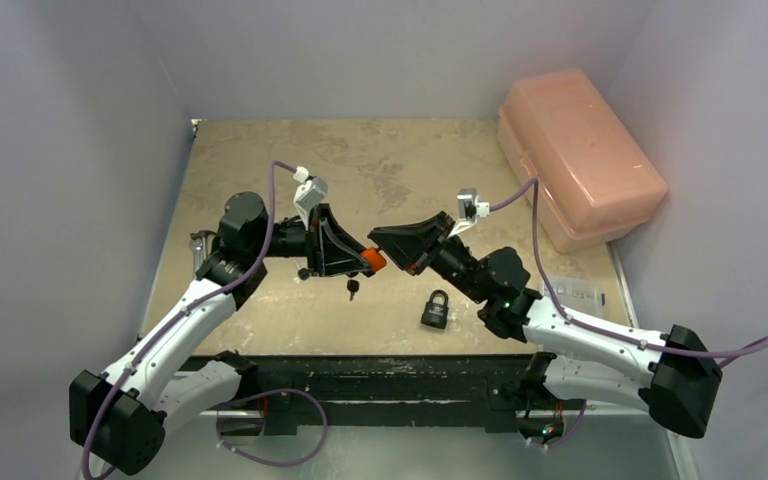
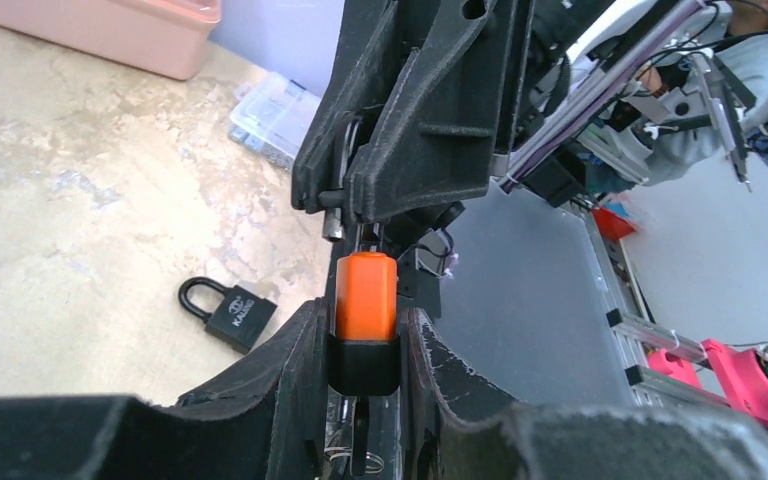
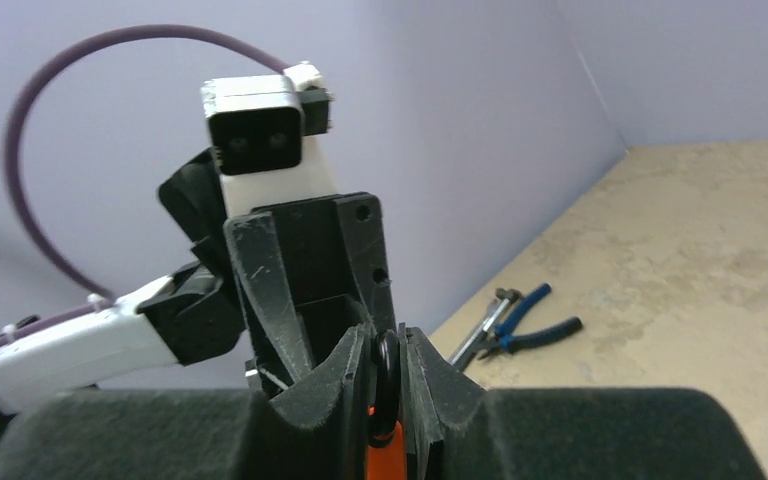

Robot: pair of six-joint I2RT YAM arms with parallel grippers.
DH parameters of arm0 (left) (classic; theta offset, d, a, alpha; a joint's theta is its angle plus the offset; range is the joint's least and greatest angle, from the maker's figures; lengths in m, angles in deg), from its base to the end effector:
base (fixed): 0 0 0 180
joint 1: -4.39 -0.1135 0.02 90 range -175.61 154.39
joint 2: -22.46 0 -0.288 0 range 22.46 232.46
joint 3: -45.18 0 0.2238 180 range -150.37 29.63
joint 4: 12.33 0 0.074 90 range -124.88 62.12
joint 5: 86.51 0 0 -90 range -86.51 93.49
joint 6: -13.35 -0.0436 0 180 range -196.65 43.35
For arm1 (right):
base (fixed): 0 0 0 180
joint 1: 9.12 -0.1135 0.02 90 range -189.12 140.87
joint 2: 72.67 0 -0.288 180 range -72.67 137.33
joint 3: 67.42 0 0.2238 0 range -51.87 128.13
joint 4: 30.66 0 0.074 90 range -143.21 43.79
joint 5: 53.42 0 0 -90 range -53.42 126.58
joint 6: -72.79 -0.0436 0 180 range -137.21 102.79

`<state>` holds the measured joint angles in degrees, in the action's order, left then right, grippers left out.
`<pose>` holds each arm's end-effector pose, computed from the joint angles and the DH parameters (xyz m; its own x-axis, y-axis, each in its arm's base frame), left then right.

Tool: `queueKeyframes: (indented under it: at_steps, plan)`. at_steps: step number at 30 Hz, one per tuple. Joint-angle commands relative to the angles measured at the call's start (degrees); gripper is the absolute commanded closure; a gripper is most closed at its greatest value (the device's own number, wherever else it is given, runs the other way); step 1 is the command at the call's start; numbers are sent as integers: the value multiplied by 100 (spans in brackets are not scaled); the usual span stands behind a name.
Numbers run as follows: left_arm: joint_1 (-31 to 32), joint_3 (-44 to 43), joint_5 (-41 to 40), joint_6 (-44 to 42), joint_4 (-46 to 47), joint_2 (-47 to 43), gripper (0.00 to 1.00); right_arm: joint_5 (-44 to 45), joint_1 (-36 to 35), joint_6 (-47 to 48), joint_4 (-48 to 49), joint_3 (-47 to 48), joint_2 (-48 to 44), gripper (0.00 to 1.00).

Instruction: Unlock with the key

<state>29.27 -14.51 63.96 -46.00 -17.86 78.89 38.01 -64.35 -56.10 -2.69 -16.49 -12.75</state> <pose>0.1470 -0.1100 0.3624 -0.5387 -0.0271 -0.8421 0.8386 0.0785 -0.5390 0.1195 0.1702 0.3660 -0.3628 0.5780 -0.7309 -0.7452 0.2911 0.6000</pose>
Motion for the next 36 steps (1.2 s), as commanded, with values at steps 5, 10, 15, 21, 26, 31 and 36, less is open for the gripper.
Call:
queueKeyframes:
  at_steps: [5, 10, 15, 21, 26, 31, 36]
  plan:
    - [-80, 107, 162, 724, 1274, 27, 100, -1757, 38, 346, 1807, -323, 28, 88]
    - [-67, 112, 211, 747, 1309, 29, 100, -2158, 46, 389, 1986, -284, 163, 84]
    - [-63, 91, 190, 628, 1178, 48, 100, -2150, 47, 525, 1776, -219, 165, 84]
    - [-71, 4, 36, 347, 798, 18, 100, -2162, 47, 568, 1592, -204, 149, 74]
    - [-80, -14, -25, 281, 717, 27, 100, -2222, 47, 553, 1527, -173, 207, 68]
    - [-88, -19, -58, 252, 678, 20, 100, -2274, 47, 550, 1496, -153, 251, 63]
    - [-102, -25, -105, 196, 627, -7, 100, -2280, 47, 582, 1317, -82, 315, 56]
